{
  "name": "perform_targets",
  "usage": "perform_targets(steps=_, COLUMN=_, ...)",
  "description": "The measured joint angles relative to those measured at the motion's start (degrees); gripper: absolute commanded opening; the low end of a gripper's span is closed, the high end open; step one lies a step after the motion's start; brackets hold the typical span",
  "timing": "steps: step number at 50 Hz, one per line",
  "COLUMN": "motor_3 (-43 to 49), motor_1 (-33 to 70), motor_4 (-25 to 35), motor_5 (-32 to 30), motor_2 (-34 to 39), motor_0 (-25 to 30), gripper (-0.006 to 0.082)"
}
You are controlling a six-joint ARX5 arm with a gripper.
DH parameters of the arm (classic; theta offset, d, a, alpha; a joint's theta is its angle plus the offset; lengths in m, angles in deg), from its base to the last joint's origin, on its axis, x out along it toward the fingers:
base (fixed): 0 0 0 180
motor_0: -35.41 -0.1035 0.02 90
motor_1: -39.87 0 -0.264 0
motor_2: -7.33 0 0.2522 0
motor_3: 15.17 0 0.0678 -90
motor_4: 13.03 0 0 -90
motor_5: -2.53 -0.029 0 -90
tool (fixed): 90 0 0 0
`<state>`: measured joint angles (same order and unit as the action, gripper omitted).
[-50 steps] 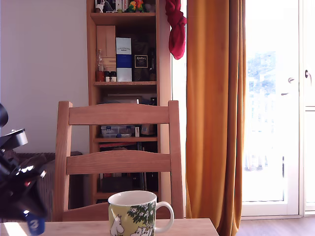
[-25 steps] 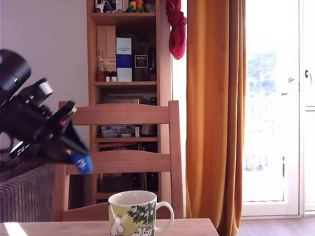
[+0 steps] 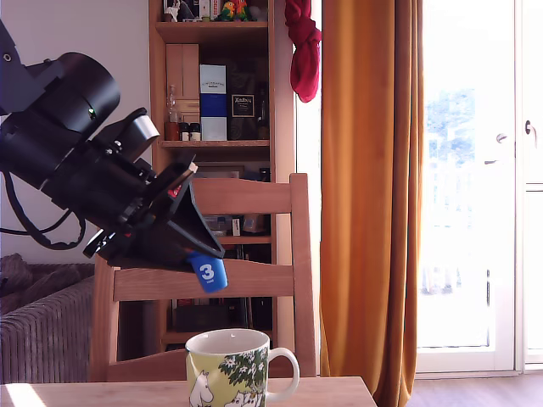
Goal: Pick the blue coffee capsule and place it inside the green coffee cup
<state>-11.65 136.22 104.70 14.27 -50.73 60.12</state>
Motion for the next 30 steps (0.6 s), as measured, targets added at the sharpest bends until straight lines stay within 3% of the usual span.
perform_targets(steps=8, motor_3=0.85, motor_1=0.0, motor_4=-1.84, motor_5=-1.03, motor_2=0.0, motor_0=0.92, gripper=0.0289)
perform_targets(steps=15, motor_3=1.86, motor_1=0.0, motor_4=-1.9, motor_5=-1.14, motor_2=0.0, motor_0=0.92, gripper=0.0501)
perform_targets(steps=17, motor_3=2.51, motor_1=0.0, motor_4=-1.9, motor_5=-1.22, motor_2=0.0, motor_0=0.92, gripper=0.052)
perform_targets(steps=24, motor_3=2.97, motor_1=0.0, motor_4=-1.9, motor_5=-1.27, motor_2=0.0, motor_0=1.53, gripper=0.0515)
perform_targets(steps=30, motor_3=2.78, motor_1=0.0, motor_4=-1.9, motor_5=-1.29, motor_2=0.0, motor_0=2.36, gripper=0.0367)
